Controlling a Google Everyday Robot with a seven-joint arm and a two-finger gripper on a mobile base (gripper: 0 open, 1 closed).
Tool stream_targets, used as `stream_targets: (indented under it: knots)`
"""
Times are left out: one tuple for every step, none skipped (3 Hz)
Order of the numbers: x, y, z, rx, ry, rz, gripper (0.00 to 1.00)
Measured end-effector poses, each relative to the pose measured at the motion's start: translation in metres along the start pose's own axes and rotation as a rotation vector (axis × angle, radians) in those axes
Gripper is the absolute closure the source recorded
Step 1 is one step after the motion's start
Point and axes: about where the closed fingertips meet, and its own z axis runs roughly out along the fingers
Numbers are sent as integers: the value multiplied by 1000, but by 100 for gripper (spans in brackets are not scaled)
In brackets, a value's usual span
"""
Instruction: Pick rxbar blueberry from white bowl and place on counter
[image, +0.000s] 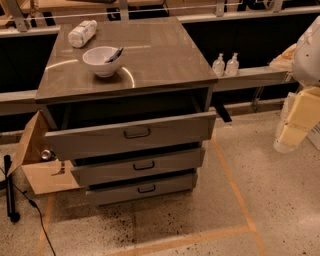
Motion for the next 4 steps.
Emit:
stream_targets:
  knots:
    - [0,0,0,0,0,0,0]
    - [-1,-10,2,52,-24,48,0]
    - [-12,-42,6,149,-122,81,0]
    - [-35,-94,7,250,-292,86,0]
